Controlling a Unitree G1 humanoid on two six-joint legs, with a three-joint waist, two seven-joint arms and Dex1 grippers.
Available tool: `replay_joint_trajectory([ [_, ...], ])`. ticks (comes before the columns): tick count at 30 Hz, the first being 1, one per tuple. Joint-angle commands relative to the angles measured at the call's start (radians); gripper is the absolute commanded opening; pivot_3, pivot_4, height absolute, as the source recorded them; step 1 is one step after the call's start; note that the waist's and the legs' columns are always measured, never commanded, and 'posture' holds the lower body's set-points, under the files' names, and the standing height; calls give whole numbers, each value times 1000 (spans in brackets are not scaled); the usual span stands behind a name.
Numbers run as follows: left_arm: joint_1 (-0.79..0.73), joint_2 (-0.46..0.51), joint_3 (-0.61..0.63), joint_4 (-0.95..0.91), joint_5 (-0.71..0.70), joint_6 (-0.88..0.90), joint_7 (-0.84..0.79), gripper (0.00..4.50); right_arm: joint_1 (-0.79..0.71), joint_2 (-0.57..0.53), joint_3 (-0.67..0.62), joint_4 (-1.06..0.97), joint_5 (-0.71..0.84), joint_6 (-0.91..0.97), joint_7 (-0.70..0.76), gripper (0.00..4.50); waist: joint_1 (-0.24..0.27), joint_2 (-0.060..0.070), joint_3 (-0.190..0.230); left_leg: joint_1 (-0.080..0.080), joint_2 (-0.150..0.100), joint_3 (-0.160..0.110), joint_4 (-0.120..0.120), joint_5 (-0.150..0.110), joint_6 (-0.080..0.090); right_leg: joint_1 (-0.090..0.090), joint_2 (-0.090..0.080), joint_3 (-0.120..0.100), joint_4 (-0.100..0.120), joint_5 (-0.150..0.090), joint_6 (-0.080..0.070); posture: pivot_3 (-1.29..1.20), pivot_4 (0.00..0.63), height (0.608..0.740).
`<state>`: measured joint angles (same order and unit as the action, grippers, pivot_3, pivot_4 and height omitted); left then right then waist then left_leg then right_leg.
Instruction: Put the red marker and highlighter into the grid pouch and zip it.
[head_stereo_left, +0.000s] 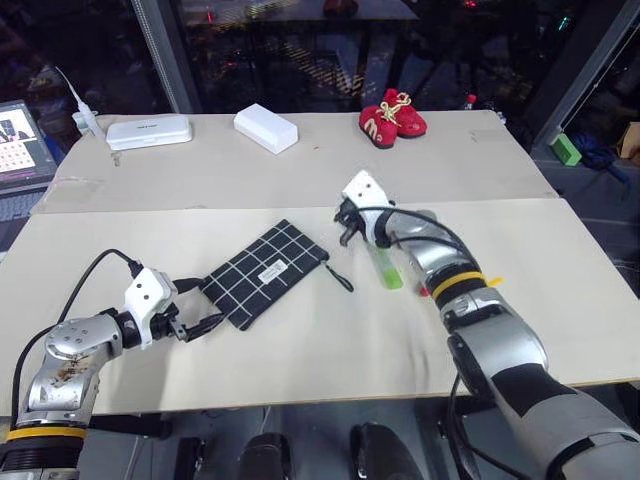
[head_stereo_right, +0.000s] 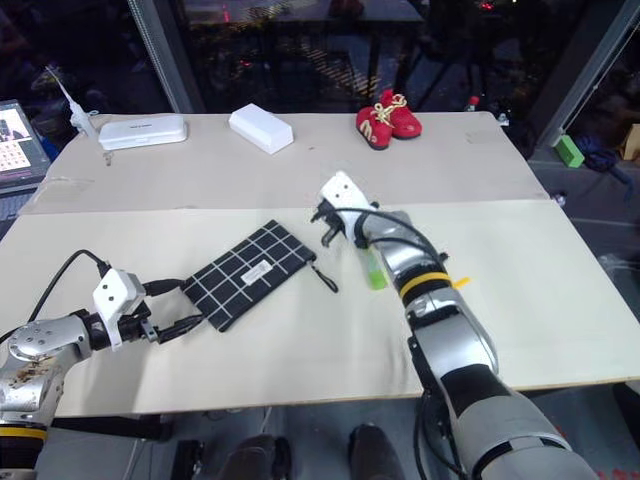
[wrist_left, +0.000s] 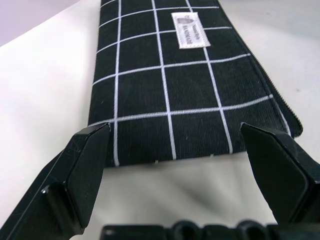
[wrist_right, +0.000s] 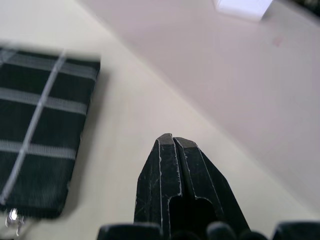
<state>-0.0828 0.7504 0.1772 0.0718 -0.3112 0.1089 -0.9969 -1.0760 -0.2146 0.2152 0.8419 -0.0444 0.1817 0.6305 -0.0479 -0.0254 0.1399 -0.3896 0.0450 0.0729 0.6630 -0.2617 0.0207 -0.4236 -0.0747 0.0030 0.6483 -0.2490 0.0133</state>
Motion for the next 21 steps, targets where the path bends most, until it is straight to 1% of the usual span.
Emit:
replay_joint_trajectory([
  [1,-13,5,1,2,2,-19,-7,4500,57,31,16,-113,14,69,59,11,-1,0,0,0,0,0,0,0,0,0,0,0,0,0,0,0,150,740],
  [6,-9,3,2,4,-1,-19,-8,4500,121,68,42,-173,-3,112,61,11,3,0,0,0,-1,0,0,0,0,0,-1,0,0,0,0,0,150,740],
  [11,12,5,12,6,0,-25,-5,4500,143,95,61,-207,-17,132,71,11,3,0,0,0,-1,0,0,0,0,0,0,0,0,0,0,0,150,740],
  [15,31,4,12,-2,2,-29,-2,4500,139,96,70,-187,-35,123,65,11,2,0,0,0,0,0,0,0,0,0,0,0,0,0,0,0,150,740],
  [18,40,4,11,-9,5,-33,3,4500,162,91,103,-167,-63,111,76,11,3,0,0,0,0,0,0,0,0,0,0,0,0,0,0,0,150,740],
  [21,43,19,2,-13,35,-75,4,4500,169,86,114,-108,-96,93,43,11,3,0,0,0,-1,0,0,0,0,0,-1,0,0,0,0,0,150,740],
])
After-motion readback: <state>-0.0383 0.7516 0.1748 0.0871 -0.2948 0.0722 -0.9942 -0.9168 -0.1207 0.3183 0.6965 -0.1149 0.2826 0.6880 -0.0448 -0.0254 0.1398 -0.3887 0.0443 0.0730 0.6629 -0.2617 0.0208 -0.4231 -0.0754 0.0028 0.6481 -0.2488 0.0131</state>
